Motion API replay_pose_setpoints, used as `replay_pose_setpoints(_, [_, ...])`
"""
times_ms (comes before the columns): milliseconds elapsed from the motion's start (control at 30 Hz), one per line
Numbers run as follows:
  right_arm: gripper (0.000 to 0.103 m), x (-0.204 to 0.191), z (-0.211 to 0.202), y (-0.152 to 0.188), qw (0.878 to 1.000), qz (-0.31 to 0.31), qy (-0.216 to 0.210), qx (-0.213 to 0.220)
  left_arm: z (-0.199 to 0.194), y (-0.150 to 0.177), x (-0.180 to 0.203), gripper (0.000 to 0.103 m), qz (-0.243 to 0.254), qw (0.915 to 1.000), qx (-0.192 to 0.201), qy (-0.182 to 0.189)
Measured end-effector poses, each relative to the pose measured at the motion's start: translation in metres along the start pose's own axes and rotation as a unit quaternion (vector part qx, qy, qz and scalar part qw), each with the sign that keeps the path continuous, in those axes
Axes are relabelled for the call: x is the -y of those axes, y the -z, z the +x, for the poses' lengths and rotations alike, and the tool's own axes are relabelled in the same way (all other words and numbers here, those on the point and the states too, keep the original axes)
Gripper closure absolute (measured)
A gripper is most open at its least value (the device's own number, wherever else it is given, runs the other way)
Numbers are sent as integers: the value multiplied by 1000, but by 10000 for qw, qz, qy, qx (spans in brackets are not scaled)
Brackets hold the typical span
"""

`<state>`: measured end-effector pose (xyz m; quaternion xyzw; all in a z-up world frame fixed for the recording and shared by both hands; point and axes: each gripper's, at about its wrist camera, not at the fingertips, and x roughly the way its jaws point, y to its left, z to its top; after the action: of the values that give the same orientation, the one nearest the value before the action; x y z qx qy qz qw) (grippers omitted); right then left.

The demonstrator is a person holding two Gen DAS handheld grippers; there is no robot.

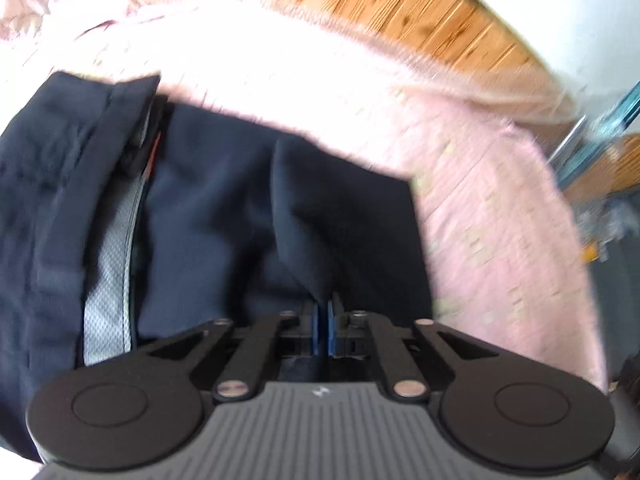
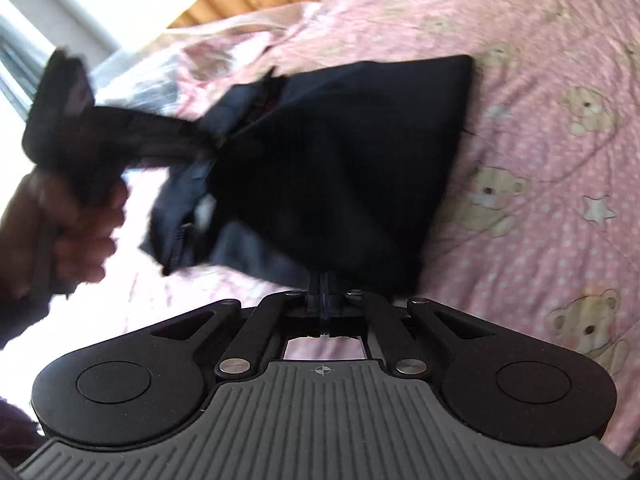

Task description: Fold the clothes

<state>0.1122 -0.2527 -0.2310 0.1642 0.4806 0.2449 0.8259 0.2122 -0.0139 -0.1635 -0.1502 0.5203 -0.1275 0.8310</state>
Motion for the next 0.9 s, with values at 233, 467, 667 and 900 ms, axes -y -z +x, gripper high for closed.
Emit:
replay_pose_setpoints(233, [34,3,-3,-10,9976,-383,489,314,-1,-28,12,99,-8,9996,-228,155])
replay_pose_setpoints(467, [35,-21,33,-3,9826,-1549,1023,92,-5,-40,45,99,387,9989,-194,156])
replay_pose_setpoints(667, [100,-21,21,14,9879,-1302,844,24,-8,-35,48,98,348,9989,-316,59])
replay_pose_setpoints(900, [98,-12,9,31,9929,-991,608,-233,7,-18,24,98,23,9985,-526,-161])
